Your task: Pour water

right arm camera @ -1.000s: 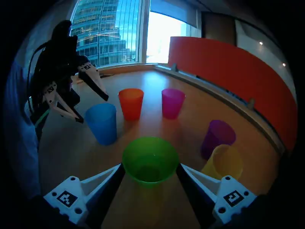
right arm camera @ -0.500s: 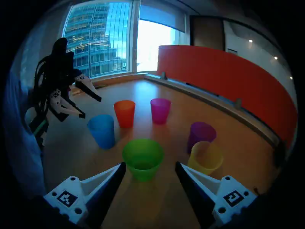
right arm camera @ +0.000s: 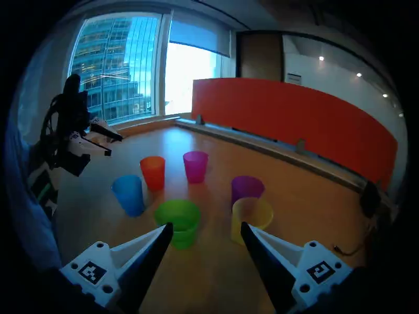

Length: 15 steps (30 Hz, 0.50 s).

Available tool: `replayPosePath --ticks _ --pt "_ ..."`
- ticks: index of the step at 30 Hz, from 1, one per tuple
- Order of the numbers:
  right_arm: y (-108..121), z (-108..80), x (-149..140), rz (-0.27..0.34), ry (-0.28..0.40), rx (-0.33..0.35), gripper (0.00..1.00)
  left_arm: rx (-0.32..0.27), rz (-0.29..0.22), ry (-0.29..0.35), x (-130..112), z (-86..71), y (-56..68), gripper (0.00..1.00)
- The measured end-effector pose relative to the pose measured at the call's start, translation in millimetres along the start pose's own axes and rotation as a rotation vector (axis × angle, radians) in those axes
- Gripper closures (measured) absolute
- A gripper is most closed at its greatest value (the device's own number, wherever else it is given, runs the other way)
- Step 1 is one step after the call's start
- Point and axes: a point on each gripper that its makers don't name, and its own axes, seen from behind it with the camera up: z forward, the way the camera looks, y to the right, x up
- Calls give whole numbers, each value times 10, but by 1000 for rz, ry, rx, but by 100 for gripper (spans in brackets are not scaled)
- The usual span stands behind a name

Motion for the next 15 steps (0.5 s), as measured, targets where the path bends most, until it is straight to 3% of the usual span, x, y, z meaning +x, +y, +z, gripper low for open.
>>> replayPosePath --ticks 9,15 --pt "252 -137 109 48 71 -142 0 151 -65 68 75 -57 -464 4" --pt "461 -251 216 80 123 -242 0 228 -110 124 147 -95 -672 4"
